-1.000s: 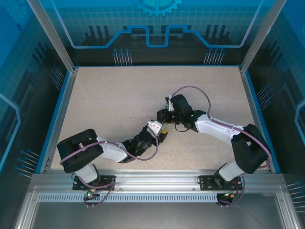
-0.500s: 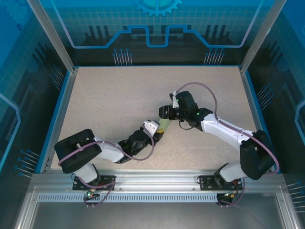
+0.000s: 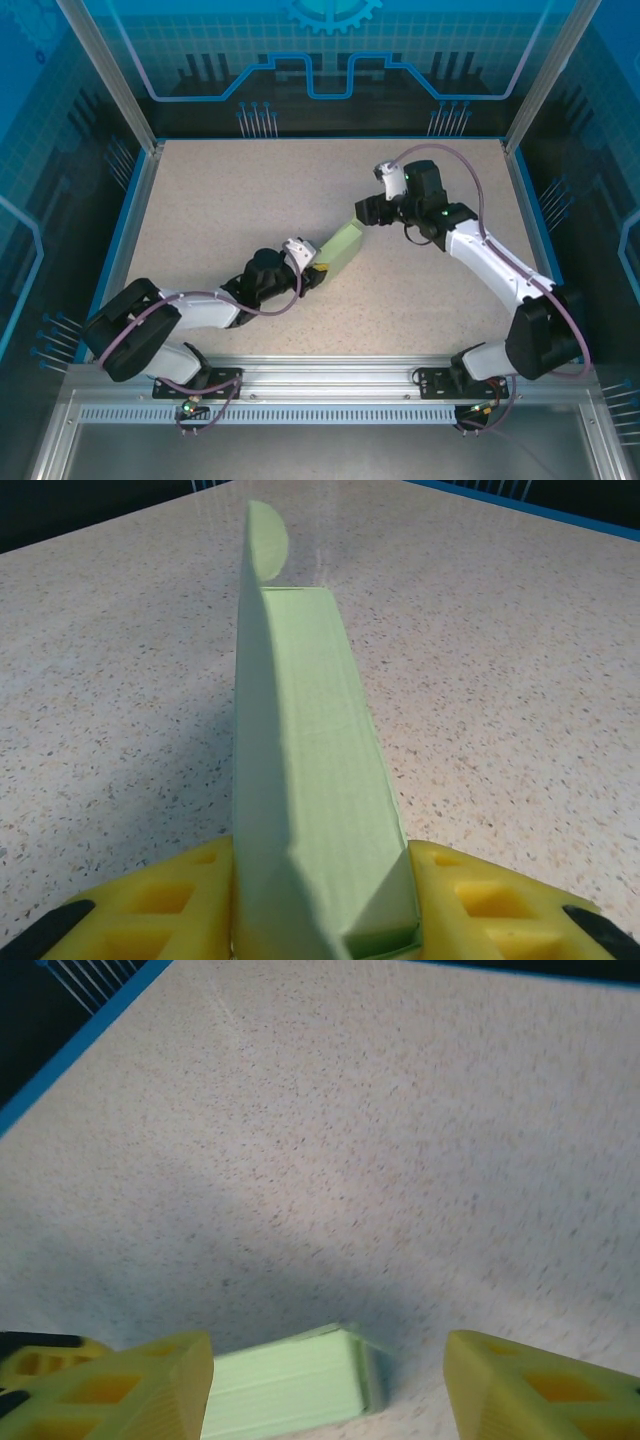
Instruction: Fold the paper box
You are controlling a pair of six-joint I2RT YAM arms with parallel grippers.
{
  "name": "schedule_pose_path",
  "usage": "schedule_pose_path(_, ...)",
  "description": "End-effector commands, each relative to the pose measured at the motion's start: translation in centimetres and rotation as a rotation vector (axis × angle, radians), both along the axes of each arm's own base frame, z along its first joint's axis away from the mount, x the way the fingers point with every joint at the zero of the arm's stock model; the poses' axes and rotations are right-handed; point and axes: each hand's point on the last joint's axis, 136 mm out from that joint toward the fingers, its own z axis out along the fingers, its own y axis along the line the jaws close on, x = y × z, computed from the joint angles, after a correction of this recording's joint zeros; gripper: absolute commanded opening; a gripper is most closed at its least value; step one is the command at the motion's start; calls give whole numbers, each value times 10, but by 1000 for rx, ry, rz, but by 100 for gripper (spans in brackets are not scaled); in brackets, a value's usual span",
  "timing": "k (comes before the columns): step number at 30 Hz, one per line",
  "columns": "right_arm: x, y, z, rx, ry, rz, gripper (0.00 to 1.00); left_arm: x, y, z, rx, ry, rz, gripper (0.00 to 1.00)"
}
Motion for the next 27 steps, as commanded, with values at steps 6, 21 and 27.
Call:
schedule_pose_path(6, -12, 8, -22, -226, -175, 375, 63, 2, 5, 12, -17, -30, -106, 38)
schedule_pose_path(21, 1, 12, -70, -320, -64, 487, 61, 5, 11, 14, -42, -22, -90, 36)
schedule_pose_path(27, 9, 21, -77, -333, -54, 508, 43, 5, 11, 15, -47, -17, -89, 36)
